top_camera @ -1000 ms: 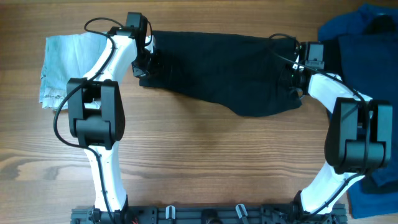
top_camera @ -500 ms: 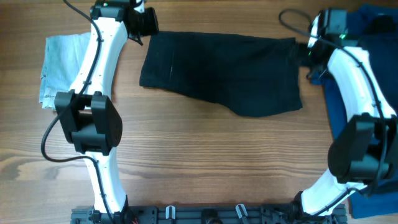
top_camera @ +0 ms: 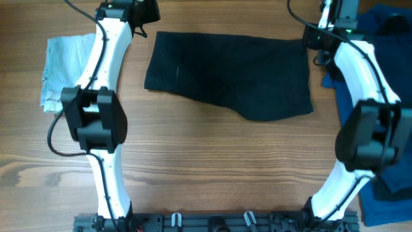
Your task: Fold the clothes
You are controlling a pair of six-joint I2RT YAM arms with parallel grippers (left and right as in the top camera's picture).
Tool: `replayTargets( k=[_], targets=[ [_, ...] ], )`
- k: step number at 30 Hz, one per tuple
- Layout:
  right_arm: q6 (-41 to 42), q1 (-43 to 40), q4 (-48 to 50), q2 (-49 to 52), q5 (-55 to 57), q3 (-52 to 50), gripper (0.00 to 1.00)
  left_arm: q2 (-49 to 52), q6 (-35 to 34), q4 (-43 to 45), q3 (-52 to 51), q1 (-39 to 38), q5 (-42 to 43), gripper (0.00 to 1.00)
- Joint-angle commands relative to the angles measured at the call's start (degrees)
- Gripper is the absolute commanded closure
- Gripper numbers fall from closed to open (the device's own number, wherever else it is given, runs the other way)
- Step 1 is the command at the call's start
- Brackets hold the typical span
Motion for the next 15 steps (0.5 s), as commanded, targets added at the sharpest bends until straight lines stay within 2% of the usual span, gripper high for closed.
replayTargets(
  k=[1,4,9,10,13,15],
  targets=[
    [2.73,-0.48,3.34,4.0,-0.7,0.63,0.41,3.72,-0.46,3.48,0.52,1.2,-0.79,0.6],
    [6.1,-1.09,6.71,6.01,-2.38,0.63,0.39,4.46,-2.95,6.54,0.52,1.42,-0.76,0.6],
    [7.72,-2.03,11.67,8.61,-8.94,0.63,0.39,5.75,-3.17,8.85,0.52,1.14,0.09,0.6],
    [8.72,-2.01,12.17,9.27,-9.09,0.63,0.4,6.32,-3.15,8.68,0.52,1.07,0.31,0.6],
    [10.71,-1.95,11.67,10.27,-9.6,0.63,0.5,7.63,-3.17,7.69,0.5,1.09,0.33,0.58],
    [10.56,-1.9,11.19,10.38,-10.62,0.63,0.53,7.93,-3.17,7.48,0.48,1.09,0.31,0.58]
  ],
)
